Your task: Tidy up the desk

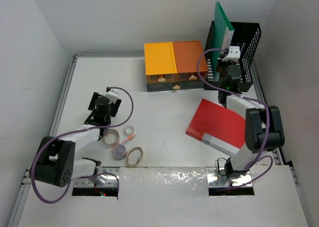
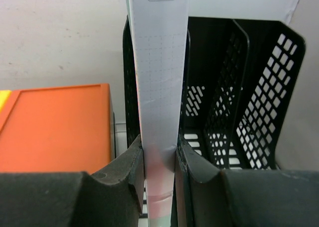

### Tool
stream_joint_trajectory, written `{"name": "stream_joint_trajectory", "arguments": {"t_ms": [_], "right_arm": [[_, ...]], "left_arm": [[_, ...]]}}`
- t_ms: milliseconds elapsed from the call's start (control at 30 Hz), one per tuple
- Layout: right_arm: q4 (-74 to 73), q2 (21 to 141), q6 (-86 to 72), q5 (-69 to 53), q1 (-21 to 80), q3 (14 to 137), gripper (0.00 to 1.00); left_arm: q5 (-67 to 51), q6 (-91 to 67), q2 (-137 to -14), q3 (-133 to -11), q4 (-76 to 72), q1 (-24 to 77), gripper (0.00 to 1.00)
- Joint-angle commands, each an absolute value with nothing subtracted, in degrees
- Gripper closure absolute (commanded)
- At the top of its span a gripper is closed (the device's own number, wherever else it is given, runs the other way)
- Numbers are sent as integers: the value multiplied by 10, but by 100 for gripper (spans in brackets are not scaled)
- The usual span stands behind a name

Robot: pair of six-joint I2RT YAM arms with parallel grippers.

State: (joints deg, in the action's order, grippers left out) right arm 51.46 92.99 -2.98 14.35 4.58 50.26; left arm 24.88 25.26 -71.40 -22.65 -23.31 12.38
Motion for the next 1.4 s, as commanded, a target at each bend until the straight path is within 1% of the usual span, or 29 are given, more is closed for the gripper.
{"name": "stream_joint_trajectory", "arguments": {"t_ms": [0, 400, 633, 767, 800, 867, 900, 933, 1000, 1033, 1067, 1100, 1167, 1200, 1233, 1300, 1333, 1367], "right_arm": [[652, 945, -33, 120, 39, 512, 100], [690, 1029, -28, 98, 32, 523, 100], [698, 1043, -39, 138, 31, 489, 100], [658, 1032, -47, 145, 31, 483, 99], [640, 1027, -48, 144, 31, 485, 83], [577, 1006, -45, 130, 31, 493, 59], [549, 996, -44, 126, 32, 497, 35], [521, 985, -49, 122, 32, 500, 27], [419, 949, -64, 127, 33, 513, 12], [340, 927, -82, 132, 32, 525, 9], [298, 915, -89, 141, 32, 532, 5], [198, 903, -104, 149, 33, 540, 1], [92, 871, -126, 179, 32, 567, 1], [44, 861, -147, 191, 33, 570, 1], [-29, 851, -160, 200, 33, 570, 1], [-80, 817, -190, 216, 32, 559, 1], [-107, 790, -196, 217, 32, 541, 1], [-113, 777, -201, 207, 33, 530, 1]], "left_arm": [[254, 256, -718, -228, -266, 119, 20], [256, 258, -748, -240, -258, 119, 20], [256, 260, -754, -243, -254, 119, 20], [250, 258, -757, -249, -247, 119, 20], [250, 258, -758, -250, -243, 119, 20], [245, 257, -762, -253, -240, 119, 20], [244, 257, -763, -254, -236, 119, 20], [243, 256, -765, -256, -235, 119, 20], [240, 255, -766, -258, -231, 119, 20], [236, 254, -766, -261, -229, 119, 20], [233, 252, -767, -264, -221, 119, 20], [229, 251, -767, -270, -215, 119, 20], [222, 246, -762, -286, -185, 120, 22], [215, 239, -759, -313, -168, 120, 22], [182, 236, -749, -333, -149, 121, 23], [129, 231, -740, -395, -83, 127, 24], [65, 230, -734, -420, -32, 132, 25], [33, 232, -731, -467, -6, 139, 25]]}}
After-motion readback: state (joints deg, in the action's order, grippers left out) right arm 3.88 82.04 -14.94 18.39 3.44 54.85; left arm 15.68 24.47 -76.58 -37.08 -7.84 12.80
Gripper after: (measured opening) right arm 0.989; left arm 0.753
